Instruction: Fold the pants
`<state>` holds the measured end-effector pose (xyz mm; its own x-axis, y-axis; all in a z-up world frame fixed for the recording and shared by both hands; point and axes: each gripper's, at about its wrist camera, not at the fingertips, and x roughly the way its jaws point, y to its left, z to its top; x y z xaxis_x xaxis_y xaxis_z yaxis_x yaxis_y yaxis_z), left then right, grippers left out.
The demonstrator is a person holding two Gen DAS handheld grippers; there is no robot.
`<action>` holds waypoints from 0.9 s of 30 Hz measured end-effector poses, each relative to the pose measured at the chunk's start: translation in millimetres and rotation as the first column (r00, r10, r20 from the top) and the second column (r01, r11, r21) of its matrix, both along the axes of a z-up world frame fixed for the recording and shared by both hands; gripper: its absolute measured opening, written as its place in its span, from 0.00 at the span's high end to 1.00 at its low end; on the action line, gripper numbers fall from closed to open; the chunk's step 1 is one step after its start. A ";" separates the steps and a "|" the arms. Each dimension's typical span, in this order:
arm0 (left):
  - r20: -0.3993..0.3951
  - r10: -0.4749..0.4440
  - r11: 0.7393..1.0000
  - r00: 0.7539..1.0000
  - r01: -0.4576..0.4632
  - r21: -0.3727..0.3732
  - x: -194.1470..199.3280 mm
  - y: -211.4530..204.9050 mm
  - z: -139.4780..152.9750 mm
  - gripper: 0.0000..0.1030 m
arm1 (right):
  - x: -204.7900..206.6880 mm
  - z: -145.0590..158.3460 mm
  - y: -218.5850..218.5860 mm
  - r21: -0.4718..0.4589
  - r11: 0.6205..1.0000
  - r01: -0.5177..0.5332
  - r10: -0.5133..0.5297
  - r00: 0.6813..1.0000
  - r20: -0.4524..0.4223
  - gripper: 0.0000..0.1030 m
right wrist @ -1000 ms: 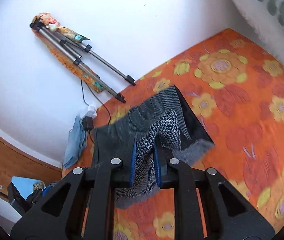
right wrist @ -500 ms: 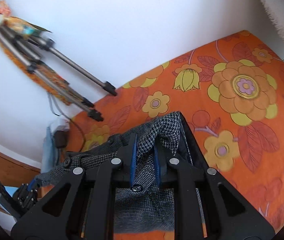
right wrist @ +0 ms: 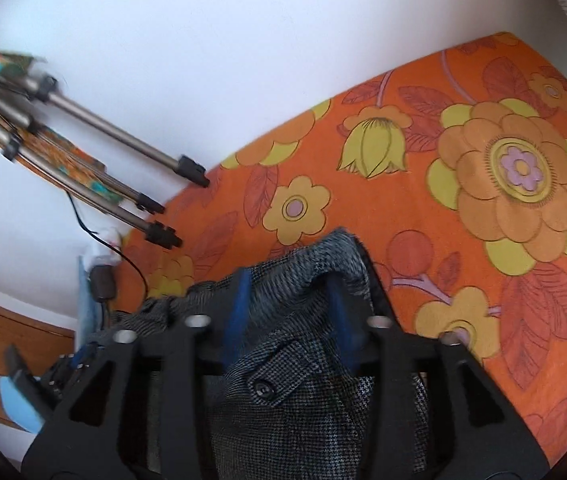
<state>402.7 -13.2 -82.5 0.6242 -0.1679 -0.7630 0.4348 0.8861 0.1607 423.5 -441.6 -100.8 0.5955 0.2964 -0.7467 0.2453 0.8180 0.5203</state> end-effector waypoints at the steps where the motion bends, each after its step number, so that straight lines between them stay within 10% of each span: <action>1: -0.004 0.003 1.000 1.000 -0.003 0.002 1.3 -0.2 -1.5 0.90 | -5.3 5.9 -3.6 -0.024 1.000 -0.001 0.002 1.000 0.029 0.38; 8: 0.002 0.015 0.999 1.000 -0.015 0.037 5.5 -5.0 -9.8 0.90 | -41.5 20.1 3.4 -0.166 0.981 -0.097 0.113 0.990 0.090 0.38; 14: -0.001 0.056 0.995 0.998 -0.056 0.078 13.8 -5.4 -11.9 0.80 | -54.6 -3.8 69.9 -0.433 0.852 -0.294 0.322 0.947 -0.010 0.38; 27: 0.034 0.098 0.995 0.995 -0.098 -0.007 -34.2 38.9 40.7 0.58 | -88.3 20.1 106.4 -0.399 0.843 -0.361 0.407 0.913 0.034 0.38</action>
<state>368.5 25.7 -41.8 0.6636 -0.1086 -0.7401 0.3399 0.9251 0.1691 335.1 -335.2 -80.6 0.5791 0.2293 -0.7824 -0.1705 0.9725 0.1588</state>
